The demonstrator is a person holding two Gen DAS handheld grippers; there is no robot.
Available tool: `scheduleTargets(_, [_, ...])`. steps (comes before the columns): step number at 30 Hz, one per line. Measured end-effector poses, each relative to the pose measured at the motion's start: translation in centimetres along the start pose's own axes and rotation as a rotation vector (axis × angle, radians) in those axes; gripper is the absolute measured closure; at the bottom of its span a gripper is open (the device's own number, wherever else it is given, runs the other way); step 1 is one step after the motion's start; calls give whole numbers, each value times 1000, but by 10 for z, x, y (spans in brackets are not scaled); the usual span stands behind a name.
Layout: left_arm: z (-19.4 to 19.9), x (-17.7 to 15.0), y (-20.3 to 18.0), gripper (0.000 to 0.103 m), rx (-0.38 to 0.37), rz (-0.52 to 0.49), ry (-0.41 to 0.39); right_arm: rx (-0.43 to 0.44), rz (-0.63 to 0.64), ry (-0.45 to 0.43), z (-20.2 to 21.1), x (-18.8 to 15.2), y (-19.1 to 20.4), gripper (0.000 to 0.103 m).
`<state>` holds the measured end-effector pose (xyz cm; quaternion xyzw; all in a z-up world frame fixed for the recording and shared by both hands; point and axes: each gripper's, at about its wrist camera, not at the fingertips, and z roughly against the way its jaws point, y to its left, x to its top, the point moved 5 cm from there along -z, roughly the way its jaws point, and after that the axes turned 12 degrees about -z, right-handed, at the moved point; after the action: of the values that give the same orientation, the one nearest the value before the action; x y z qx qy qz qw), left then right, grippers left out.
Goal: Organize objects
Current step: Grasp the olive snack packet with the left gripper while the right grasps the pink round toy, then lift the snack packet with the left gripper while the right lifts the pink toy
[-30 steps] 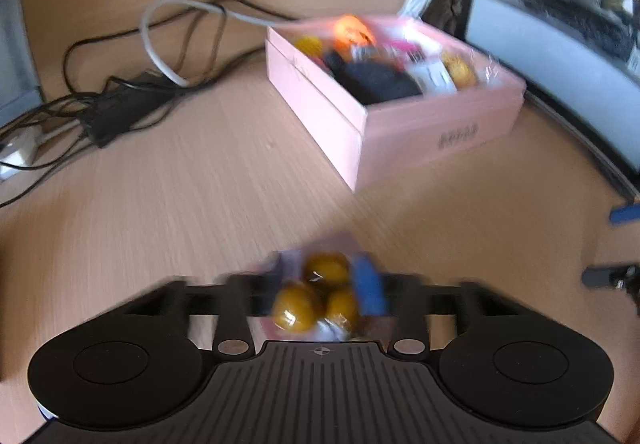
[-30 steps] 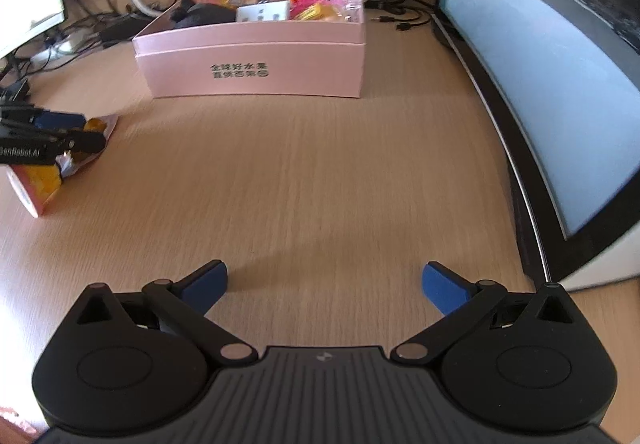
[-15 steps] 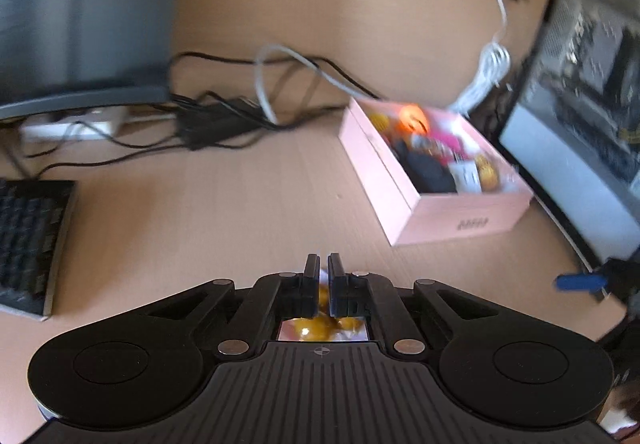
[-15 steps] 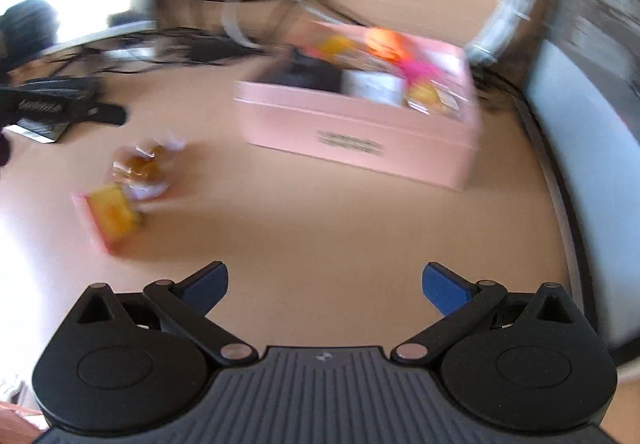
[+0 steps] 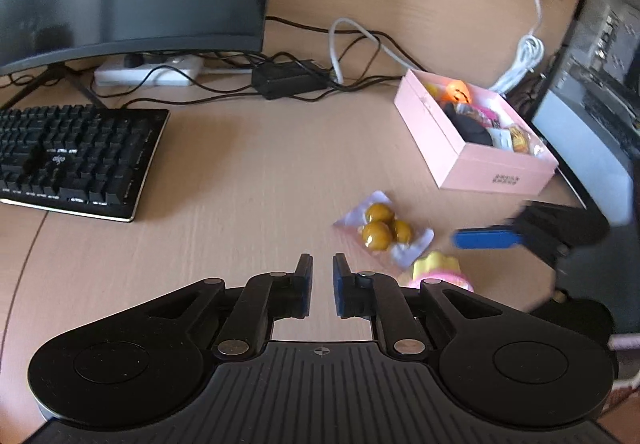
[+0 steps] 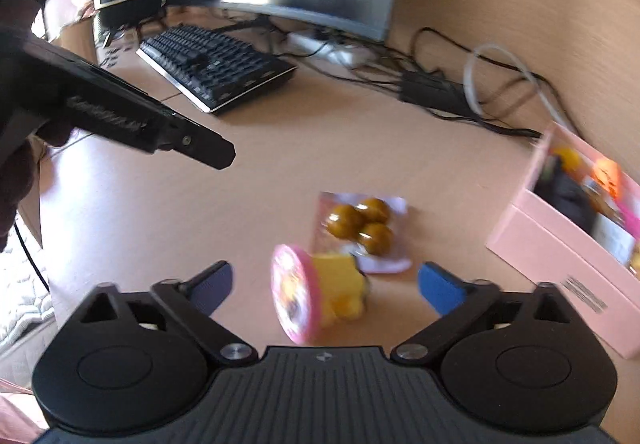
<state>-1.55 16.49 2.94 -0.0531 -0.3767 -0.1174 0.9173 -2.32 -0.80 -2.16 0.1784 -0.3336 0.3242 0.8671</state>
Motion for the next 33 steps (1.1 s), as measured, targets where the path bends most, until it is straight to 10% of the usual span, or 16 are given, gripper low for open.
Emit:
scheduleTargets(2, [0, -1, -3, 91, -1, -37, 4, 3, 2, 36, -8, 1, 4, 44])
scheduleTargets(8, [-20, 13, -35, 89, -81, -194, -27, -88, -40, 39, 13, -5, -23, 60])
scheduleTargets(19, [-92, 23, -57, 82, -56, -396, 40, -263, -237, 82, 70, -49, -94, 61])
scheduleTargets(33, [-111, 52, -59, 79, -107, -350, 4, -335, -255, 64, 92, -82, -88, 25])
